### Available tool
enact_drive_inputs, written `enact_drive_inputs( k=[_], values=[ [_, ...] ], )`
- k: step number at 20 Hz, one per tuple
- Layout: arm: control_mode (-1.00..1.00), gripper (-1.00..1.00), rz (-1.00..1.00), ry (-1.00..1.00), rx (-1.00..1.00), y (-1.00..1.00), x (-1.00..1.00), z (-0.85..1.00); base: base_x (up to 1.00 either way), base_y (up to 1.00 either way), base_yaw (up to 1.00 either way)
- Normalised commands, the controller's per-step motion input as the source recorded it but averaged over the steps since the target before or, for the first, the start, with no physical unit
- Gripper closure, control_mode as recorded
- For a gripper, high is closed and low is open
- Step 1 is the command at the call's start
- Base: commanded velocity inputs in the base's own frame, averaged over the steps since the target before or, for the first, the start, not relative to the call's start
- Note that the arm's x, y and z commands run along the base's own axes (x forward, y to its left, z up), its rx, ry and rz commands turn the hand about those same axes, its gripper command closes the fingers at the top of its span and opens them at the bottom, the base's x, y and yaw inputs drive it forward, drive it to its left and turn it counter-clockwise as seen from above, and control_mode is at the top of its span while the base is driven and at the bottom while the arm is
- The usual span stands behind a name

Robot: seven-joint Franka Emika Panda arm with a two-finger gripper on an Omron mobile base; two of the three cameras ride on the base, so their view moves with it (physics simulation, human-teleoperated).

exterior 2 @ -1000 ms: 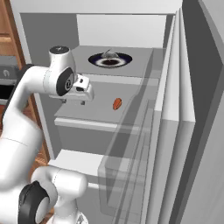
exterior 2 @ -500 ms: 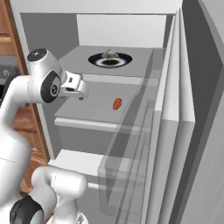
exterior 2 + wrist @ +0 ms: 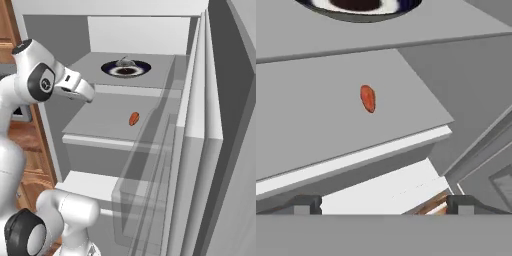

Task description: Transport the fish from the fridge to the microwave and turn on the microwave.

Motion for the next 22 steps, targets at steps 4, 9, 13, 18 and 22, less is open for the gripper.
enact_drive_inputs(
  k=[4,9,13,18,22],
  values=[
    [-1.0,-1.0,-0.14,-0.07,-0.06,-0.11,0.0,0.32,0.0,0.0,0.0],
    [-1.0,-1.0,-0.04,-0.33,-0.18,-0.06,0.0,0.13,0.0,0.0,0.0],
    [-1.0,-1.0,-0.02,-0.3,-0.1,-0.08,0.04,0.22,0.0,0.0,0.0],
    [-1.0,-1.0,-0.03,-0.07,0.0,-0.04,0.14,0.36,0.0,0.0,0.0],
    [-1.0,-1.0,-0.03,0.0,0.0,-0.04,0.22,0.44,0.0,0.0,0.0]
  ],
)
